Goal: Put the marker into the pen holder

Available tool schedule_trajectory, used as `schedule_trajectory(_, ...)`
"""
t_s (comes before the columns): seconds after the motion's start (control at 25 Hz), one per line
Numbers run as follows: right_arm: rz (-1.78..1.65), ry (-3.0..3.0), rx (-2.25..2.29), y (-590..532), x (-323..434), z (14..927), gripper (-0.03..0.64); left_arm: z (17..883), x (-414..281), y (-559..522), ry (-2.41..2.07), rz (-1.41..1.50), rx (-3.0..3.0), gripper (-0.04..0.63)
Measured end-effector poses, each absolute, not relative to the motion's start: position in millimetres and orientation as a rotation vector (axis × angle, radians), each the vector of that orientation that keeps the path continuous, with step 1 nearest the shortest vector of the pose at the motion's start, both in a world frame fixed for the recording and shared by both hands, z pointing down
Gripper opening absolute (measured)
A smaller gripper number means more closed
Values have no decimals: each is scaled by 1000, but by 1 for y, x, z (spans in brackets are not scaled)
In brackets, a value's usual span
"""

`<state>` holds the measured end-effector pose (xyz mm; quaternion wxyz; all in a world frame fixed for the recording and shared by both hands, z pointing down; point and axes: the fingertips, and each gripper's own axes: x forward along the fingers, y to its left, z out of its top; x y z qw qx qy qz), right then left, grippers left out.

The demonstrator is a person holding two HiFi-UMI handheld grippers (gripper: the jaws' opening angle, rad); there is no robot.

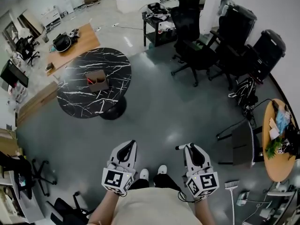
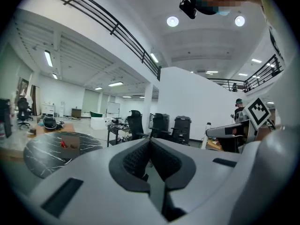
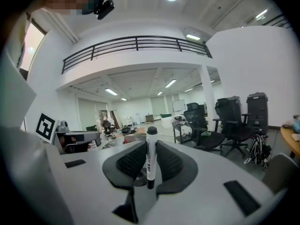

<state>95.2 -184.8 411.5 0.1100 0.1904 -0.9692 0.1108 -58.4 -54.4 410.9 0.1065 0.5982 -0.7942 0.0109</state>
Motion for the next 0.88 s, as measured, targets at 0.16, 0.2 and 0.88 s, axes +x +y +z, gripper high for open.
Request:
schedule_trajectory(0.16, 322, -2844, 404, -195, 74, 416, 83, 412, -67, -43, -2432, 24, 1606, 9)
schedule_trajectory(0.2, 321, -2841, 370, -197, 69, 417, 82, 411, -69, -38, -2457, 23, 1566, 9)
schedule_trajectory(0.88, 241, -2806, -104, -119, -78, 436, 81, 435, -158, 72, -2638, -79, 1133, 9)
